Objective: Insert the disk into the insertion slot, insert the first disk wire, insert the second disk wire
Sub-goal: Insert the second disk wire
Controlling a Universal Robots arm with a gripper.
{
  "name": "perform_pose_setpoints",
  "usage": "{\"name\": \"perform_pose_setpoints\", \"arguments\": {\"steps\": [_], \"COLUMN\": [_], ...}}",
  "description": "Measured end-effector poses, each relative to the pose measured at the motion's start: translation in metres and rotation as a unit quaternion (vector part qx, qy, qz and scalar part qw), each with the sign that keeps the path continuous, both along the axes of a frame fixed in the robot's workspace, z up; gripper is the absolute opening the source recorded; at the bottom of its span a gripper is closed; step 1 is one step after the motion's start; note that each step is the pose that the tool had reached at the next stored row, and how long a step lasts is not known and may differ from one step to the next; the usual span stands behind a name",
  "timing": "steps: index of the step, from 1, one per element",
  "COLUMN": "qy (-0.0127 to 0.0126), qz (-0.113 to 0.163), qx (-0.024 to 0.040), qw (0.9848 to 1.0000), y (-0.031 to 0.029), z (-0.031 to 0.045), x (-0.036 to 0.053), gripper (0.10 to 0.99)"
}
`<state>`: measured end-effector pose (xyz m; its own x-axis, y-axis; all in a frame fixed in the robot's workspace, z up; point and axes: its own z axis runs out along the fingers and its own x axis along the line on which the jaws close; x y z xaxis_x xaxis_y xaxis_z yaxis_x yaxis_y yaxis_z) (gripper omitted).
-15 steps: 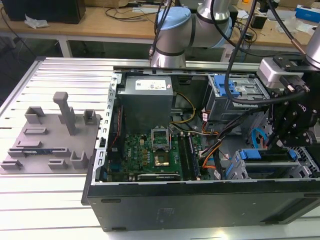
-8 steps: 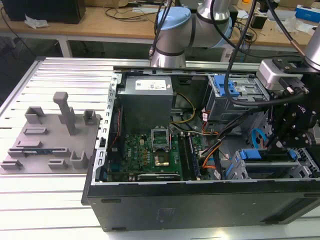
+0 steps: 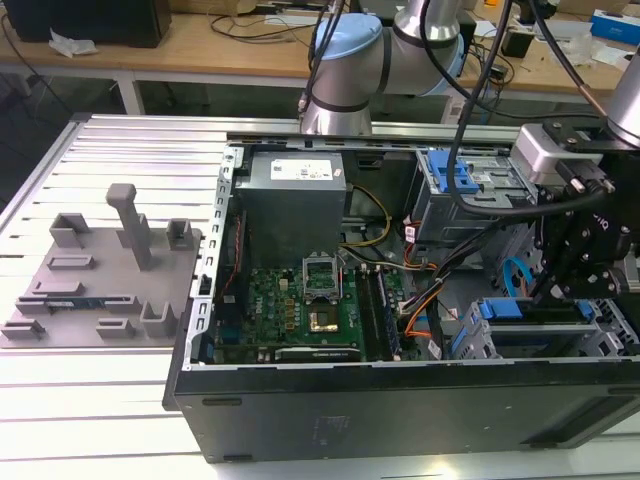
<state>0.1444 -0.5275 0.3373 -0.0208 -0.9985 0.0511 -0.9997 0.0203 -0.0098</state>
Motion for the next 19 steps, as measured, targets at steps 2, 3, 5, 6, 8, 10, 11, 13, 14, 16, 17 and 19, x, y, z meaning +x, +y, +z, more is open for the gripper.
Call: {"name": "perform_pose_setpoints", "arguments": {"steps": [2, 3, 5, 6, 8, 10, 11, 13, 14, 16, 17, 19], "qy": [-0.0001, 0.0, 0.0, 0.0, 0.0, 0.0, 0.0, 0.0, 0.0, 0.0, 0.0, 0.0], "qz": [0.0, 0.0, 0.0, 0.0, 0.0, 0.0, 0.0, 0.0, 0.0, 0.0, 0.0, 0.0], "qx": [0.0006, 0.0007, 0.0004, 0.0003, 0.0004, 0.0003, 0.0003, 0.0003, 0.0004, 0.0002, 0.0001, 0.0001], "qw": [1.0, 1.0, 1.0, 1.0, 1.0, 1.0, 1.0, 1.0, 1.0, 1.0, 1.0, 1.0], "y": [0.0, 0.0, 0.0, 0.0002, 0.0004, 0.0007, 0.0008, 0.0009, 0.0012, 0.0013, 0.0014, 0.0014], "z": [-0.0006, 0.0, 0.0094, 0.0165, 0.026, 0.0356, 0.0402, 0.0492, 0.0493, 0.0493, 0.0495, 0.0494], "x": [0.0, 0.0, -0.0001, -0.0001, -0.0001, -0.0001, -0.0001, 0.0, -0.0001, 0.0, 0.0, -0.0001], "gripper": [0.173, 0.231, 0.298, 0.298, 0.298, 0.216, 0.216, 0.106, 0.106, 0.106, 0.106, 0.106]}}
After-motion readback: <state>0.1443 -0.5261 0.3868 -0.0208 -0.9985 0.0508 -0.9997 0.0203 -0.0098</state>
